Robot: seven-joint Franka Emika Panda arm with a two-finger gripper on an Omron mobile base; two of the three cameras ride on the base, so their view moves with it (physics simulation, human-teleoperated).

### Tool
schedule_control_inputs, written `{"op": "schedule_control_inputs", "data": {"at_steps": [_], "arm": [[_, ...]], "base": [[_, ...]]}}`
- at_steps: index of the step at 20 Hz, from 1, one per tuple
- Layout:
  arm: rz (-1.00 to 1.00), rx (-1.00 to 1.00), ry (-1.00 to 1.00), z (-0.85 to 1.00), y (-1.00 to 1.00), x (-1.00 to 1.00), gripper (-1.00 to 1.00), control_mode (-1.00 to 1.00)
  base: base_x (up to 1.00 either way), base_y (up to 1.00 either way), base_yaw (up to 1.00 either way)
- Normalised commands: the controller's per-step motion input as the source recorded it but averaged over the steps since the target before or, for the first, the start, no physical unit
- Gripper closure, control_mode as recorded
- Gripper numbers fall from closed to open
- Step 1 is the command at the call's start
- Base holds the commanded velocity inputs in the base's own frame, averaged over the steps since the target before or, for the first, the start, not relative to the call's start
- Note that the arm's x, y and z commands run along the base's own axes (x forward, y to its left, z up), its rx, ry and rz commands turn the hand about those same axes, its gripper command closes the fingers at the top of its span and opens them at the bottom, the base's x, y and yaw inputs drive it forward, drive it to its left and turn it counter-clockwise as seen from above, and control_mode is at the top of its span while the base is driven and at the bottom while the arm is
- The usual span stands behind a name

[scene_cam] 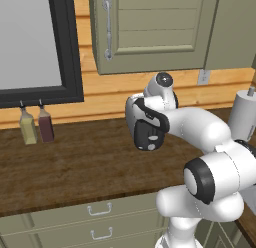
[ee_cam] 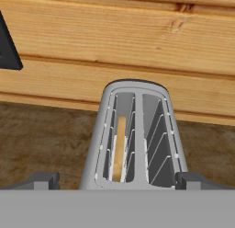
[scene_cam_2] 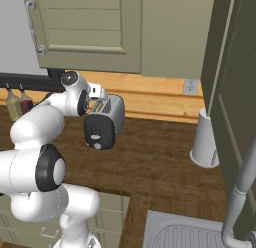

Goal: Start the toaster. Once the lever pops up, take the bread to the plate on the dining counter.

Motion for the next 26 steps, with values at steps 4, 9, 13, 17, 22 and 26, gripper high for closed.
{"op": "schedule_control_inputs", "data": {"at_steps": [4,9,13,17,22,26], "arm": [[0.00,0.00,0.00,0.00,0.00,0.00,-1.00,-1.00],[0.00,0.00,0.00,0.00,0.00,0.00,-1.00,-1.00],[0.00,0.00,0.00,0.00,0.00,0.00,-1.00,-1.00],[0.00,0.00,0.00,0.00,0.00,0.00,-1.00,-1.00],[0.00,0.00,0.00,0.00,0.00,0.00,-1.00,-1.00],[0.00,0.00,0.00,0.00,0.00,0.00,-1.00,-1.00]], "base": [[0.00,0.00,0.00],[0.00,0.00,0.00],[0.00,0.00,0.00],[0.00,0.00,0.00],[0.00,0.00,0.00],[0.00,0.00,0.00]]}}
